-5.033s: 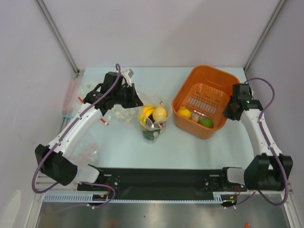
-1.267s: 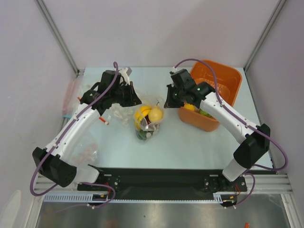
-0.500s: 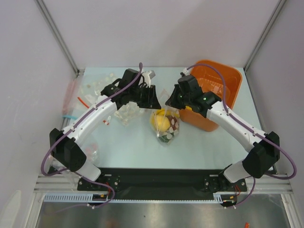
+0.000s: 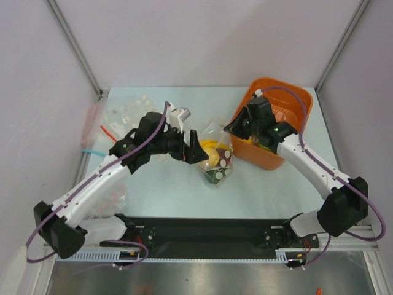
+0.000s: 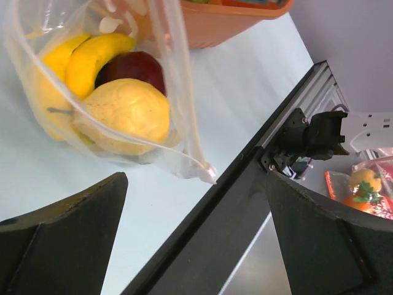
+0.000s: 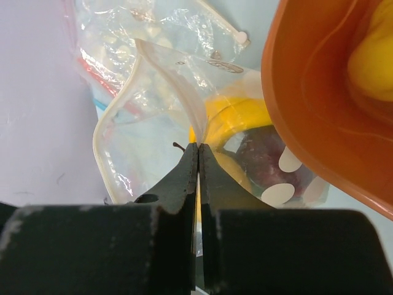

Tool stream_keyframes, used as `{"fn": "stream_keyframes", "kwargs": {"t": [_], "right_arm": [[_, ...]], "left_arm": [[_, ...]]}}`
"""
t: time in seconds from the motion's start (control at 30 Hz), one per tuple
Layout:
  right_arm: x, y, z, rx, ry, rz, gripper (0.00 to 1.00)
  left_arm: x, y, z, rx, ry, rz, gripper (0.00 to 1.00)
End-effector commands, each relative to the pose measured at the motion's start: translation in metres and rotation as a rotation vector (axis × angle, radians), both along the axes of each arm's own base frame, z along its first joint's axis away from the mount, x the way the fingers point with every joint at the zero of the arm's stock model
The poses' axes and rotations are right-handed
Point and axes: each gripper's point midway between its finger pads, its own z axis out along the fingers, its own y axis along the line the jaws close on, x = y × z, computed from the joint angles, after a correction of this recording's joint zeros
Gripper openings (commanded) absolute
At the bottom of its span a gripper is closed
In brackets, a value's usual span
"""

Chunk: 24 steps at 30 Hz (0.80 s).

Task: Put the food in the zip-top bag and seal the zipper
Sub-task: Zip the zipper food storage bag at the center of the board.

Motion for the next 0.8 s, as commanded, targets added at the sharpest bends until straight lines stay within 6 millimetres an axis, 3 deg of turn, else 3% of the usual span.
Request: {"fn": "stream_keyframes", "kwargs": {"t": [0.0, 0.07, 0.13, 0.17, 0.37, 0.7, 0.77], "right_arm": [[0.003, 0.001, 0.02, 0.064, -0.049, -0.011, 0.0], [0.004, 0.002, 0.019, 0.068, -0.043, -0.011, 0.0], [0.003, 0.002, 0.018, 0.071, -0.036, -0.01, 0.0], [0.003, 0.003, 0.017, 0.073, -0.035, -0.006, 0.0], [0.001, 0.001, 0.018, 0.081, -0.034, 0.0, 0.0], [0.0, 0.001, 0.028, 0.095, -0.058, 0.0, 0.0], [-0.001, 0.0, 0.03, 0.096, -0.062, -0.003, 0.0]], "left_arm": [[-0.011, -0.003, 0.016, -0.056, -0.153, 0.005, 1.0], [-0.02, -0.002, 0.02, -0.065, -0.215, 0.025, 1.0], [-0.026, -0.003, 0.009, -0.065, -0.262, 0.022, 1.0], [-0.036, -0.004, 0.015, -0.082, -0.309, 0.014, 0.99], [-0.049, -0.009, -0.011, -0.023, -0.394, 0.008, 0.94], [-0.031, -0.023, -0.055, 0.059, -0.455, 0.037, 0.84], [-0.024, -0.028, -0.045, 0.008, -0.493, 0.066, 0.82]]}}
